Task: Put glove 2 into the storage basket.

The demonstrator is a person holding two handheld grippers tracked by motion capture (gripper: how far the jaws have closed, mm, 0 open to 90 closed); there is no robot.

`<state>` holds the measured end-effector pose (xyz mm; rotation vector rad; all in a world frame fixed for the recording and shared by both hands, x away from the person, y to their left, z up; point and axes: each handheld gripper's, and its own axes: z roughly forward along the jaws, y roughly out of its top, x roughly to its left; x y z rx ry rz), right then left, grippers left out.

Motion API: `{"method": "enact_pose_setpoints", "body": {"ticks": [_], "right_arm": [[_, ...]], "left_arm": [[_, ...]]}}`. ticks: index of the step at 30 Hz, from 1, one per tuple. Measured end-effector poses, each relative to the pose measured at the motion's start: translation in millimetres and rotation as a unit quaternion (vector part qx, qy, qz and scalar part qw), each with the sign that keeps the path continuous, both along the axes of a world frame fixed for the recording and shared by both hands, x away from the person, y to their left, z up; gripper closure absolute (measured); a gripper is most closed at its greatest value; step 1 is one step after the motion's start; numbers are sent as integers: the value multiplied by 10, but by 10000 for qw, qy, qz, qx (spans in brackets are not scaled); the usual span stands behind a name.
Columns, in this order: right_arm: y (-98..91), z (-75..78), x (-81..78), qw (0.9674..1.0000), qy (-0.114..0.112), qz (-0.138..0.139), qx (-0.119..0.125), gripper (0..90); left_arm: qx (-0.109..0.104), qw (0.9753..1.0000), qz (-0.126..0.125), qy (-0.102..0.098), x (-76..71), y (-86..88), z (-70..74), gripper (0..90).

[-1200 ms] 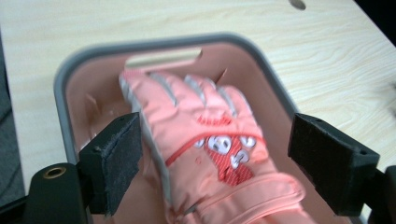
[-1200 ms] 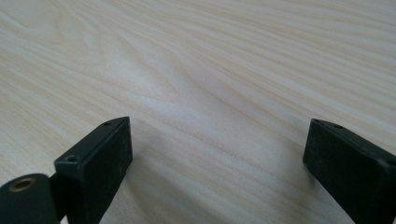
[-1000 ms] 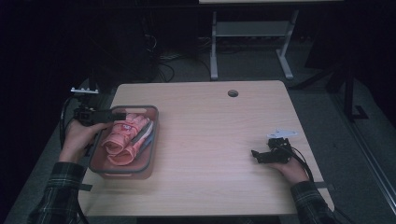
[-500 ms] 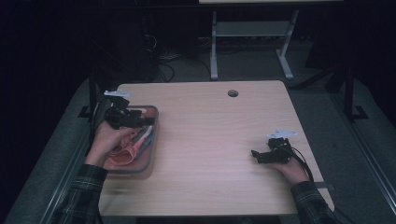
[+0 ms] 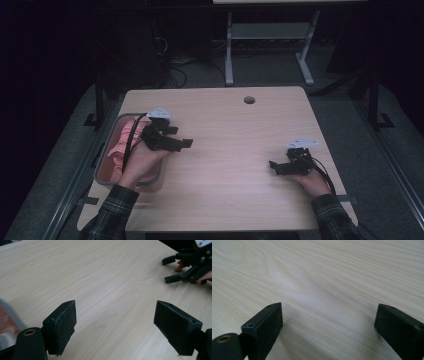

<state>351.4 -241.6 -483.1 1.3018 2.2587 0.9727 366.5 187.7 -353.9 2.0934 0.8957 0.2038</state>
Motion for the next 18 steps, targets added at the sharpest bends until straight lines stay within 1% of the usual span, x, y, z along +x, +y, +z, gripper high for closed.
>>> {"method": "enact_pose_setpoints", "body": {"ticks": [5, 7, 12, 15, 16, 18], "right_arm": [[0, 0, 0, 10000, -1, -1, 0, 74], [0, 0, 0, 10000, -1, -1, 0, 74], [0, 0, 0, 10000, -1, 0, 0, 74], [0, 0, 1, 10000, -4, 10, -1, 74], [0, -1, 1, 10000, -5, 9, -1, 74], [1, -1, 1, 10000, -4, 10, 0, 74]], "left_arm": [[95, 9997, -156, -179, -112, -199, -111, 179], [176, 9993, -222, -260, -156, -279, -173, 179], [375, 9980, -373, -353, -241, -468, -335, 180], [448, 9971, -466, -402, -284, -564, -428, 181], [432, 9971, -483, -398, -300, -593, -461, 182], [494, 9966, -538, -375, -324, -639, -520, 183]]}}
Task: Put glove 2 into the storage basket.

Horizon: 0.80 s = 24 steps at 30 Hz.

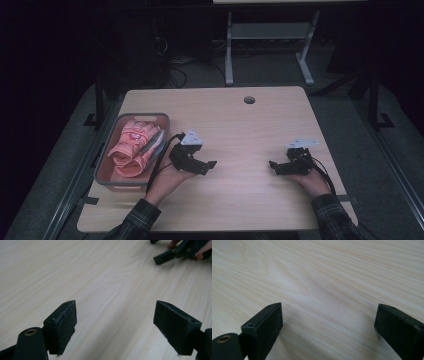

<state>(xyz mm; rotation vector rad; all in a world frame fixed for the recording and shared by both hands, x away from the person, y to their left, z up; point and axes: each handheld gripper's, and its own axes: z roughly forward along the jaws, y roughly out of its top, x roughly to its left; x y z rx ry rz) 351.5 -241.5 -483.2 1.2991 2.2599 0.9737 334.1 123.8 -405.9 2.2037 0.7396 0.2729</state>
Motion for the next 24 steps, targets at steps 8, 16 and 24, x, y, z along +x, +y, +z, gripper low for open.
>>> {"method": "enact_pose_setpoints", "body": {"ticks": [8, 16, 24], "right_arm": [[1, 0, 0, 10000, 2, 4, 0, 74], [0, 0, 2, 10000, -7, 21, -2, 74], [0, 0, 3, 10000, -5, 29, -7, 75]], "left_arm": [[-6, 9999, -159, 35, -68, -123, -228, 182], [216, 9992, -305, 113, -79, -244, -454, 176], [182, 9992, -332, 91, -79, -262, -591, 161]]}}
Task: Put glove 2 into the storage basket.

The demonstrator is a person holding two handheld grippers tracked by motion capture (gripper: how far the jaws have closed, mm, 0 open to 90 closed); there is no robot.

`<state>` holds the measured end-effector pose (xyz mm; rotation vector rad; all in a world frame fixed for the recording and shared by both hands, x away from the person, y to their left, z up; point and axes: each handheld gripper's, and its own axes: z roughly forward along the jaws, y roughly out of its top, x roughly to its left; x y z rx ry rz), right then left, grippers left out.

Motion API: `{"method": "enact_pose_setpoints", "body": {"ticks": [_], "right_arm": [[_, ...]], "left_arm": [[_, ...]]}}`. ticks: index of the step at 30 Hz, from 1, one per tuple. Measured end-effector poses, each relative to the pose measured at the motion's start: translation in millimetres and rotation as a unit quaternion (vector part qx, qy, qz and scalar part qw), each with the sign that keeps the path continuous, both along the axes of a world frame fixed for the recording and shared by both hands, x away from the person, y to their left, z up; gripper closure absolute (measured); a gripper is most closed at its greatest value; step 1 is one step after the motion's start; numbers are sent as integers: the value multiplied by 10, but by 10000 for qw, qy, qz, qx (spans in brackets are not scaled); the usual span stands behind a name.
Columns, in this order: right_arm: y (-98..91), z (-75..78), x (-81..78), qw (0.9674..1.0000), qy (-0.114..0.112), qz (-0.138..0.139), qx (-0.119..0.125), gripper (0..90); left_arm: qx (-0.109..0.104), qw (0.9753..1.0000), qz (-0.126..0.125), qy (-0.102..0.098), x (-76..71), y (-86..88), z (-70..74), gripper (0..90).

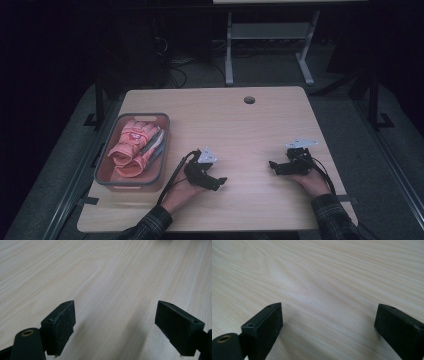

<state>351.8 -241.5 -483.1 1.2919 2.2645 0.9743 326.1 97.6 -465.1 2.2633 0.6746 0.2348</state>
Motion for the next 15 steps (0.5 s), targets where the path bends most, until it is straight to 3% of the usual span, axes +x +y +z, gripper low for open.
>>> {"method": "enact_pose_setpoints", "body": {"ticks": [2, 5, 15], "right_arm": [[0, 0, 1, 10000, -1, 3, 0, 74], [-1, 0, 4, 10000, -16, 25, -2, 74], [0, 0, 3, 10000, -12, 20, 0, 74]], "left_arm": [[-1, 10000, 3, 6, 2, 2, -34, 152], [186, 9998, -8, -64, -1, -17, -91, 137], [-16, 9999, -72, -156, -25, -16, -138, 129]]}}
